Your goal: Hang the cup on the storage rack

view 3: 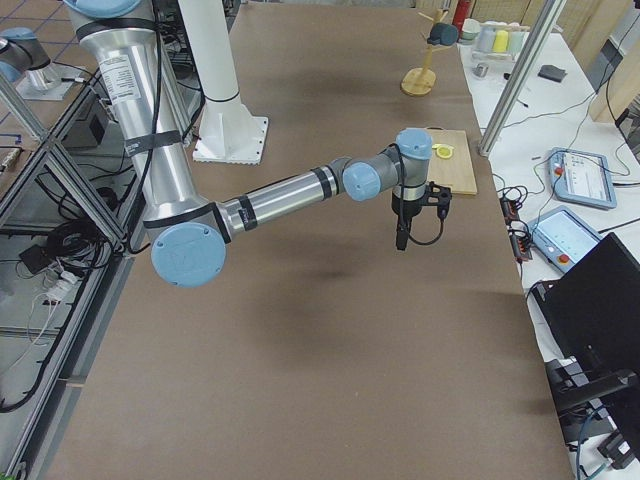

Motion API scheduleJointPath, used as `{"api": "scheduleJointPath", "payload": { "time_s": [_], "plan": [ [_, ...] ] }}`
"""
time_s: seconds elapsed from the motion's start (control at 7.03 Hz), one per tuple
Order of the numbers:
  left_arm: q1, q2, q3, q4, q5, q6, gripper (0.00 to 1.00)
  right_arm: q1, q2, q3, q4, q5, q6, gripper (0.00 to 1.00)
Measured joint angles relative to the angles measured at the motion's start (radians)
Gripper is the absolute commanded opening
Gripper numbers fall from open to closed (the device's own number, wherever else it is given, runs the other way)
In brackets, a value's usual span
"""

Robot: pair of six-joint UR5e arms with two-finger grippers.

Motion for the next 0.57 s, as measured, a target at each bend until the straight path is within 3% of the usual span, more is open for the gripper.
{"api": "scheduleJointPath", "payload": {
  "time_s": [0.28, 0.57],
  "plan": [
    [-0.004, 0.043, 0.0, 0.104, -0.077, 0.253, 0.98, 0.083, -0.07, -0.006, 0.001, 0.021, -0.193, 1.0],
    [-0.007, 0.09, 0.004, 0.176, -0.086, 0.517, 0.98, 0.146, -0.134, -0.015, 0.001, 0.026, -0.346, 1.0]
  ]
}}
